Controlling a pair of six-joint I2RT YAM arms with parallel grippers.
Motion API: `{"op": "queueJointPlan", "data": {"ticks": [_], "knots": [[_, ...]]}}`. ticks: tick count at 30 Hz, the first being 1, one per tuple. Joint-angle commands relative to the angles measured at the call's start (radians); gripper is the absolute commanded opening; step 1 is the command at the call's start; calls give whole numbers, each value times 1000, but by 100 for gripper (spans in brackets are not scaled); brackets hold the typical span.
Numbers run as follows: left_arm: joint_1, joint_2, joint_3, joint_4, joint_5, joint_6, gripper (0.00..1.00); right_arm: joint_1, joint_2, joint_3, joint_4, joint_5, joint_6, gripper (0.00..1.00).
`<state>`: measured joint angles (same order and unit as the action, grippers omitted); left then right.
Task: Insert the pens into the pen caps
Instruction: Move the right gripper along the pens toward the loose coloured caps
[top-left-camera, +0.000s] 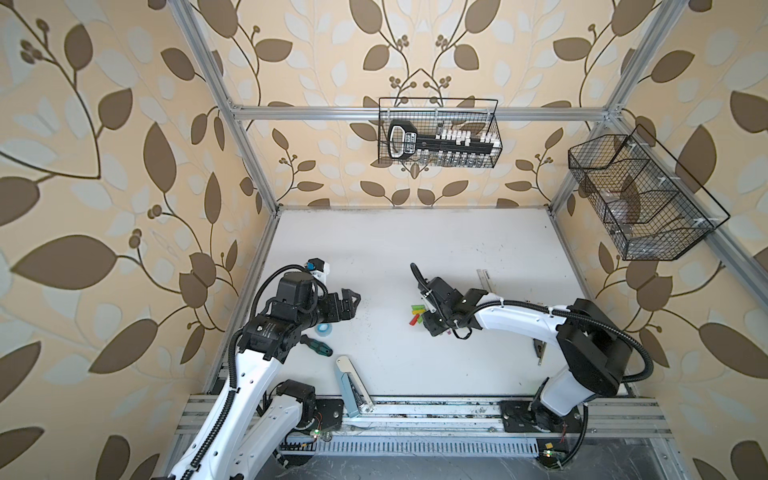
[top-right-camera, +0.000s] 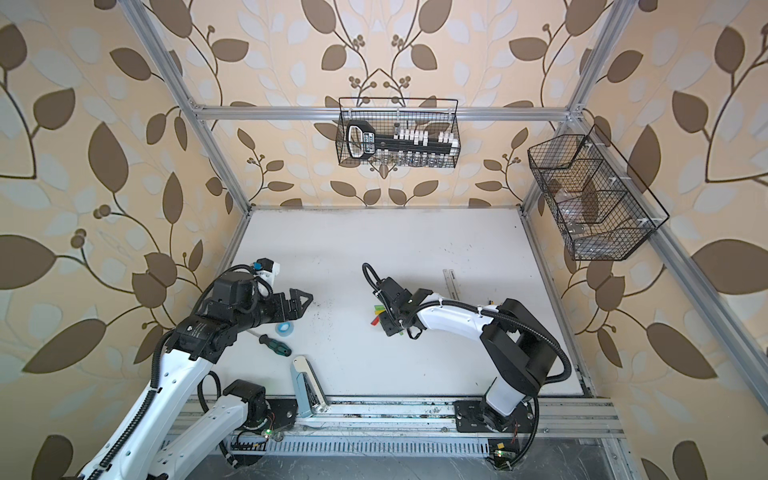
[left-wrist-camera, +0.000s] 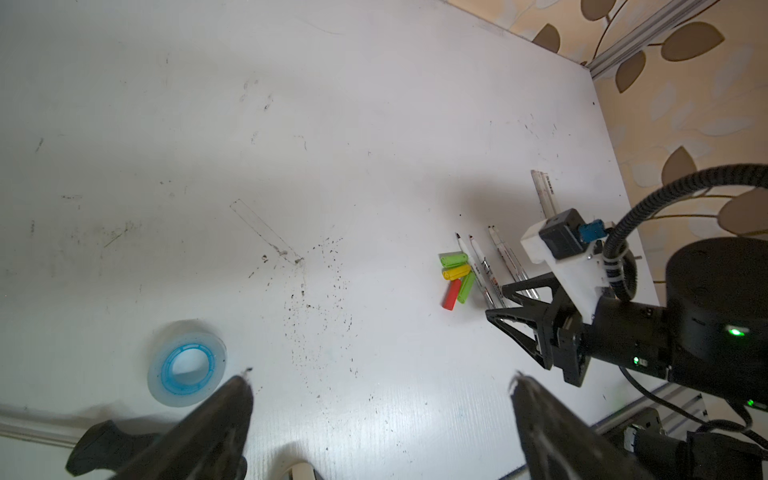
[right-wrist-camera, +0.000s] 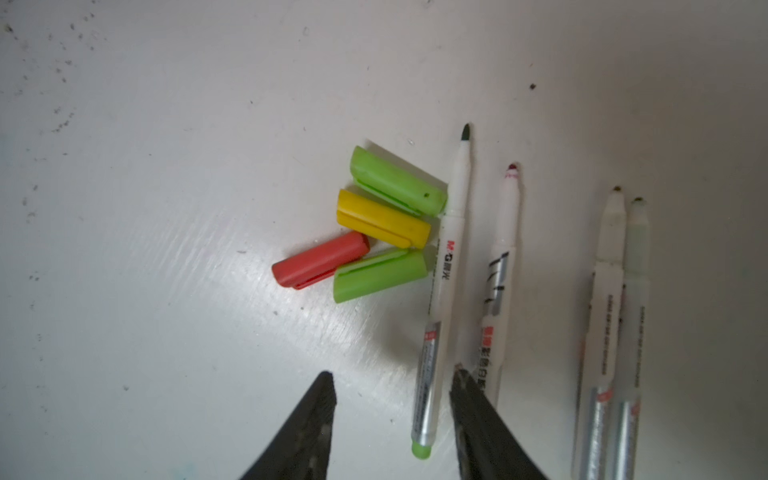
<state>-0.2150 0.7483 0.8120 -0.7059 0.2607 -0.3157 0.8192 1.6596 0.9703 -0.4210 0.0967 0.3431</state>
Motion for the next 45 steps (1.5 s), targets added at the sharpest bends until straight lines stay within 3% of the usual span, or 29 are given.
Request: {"op": "queueJointPlan", "data": {"ticks": [1, 15, 33, 45], "knots": [[5, -15, 18, 36, 34, 24, 99, 5, 31, 46, -2, 5, 14, 48], [5, -29, 15, 40, 26, 21, 99, -17, 39, 25, -38, 49, 19, 49], [6, -9, 16, 40, 28, 21, 99, -99, -17, -82, 17, 50, 14, 39], [6, -6, 16, 39, 23, 19, 99, -20, -66, -27, 17, 54, -13, 50]]}}
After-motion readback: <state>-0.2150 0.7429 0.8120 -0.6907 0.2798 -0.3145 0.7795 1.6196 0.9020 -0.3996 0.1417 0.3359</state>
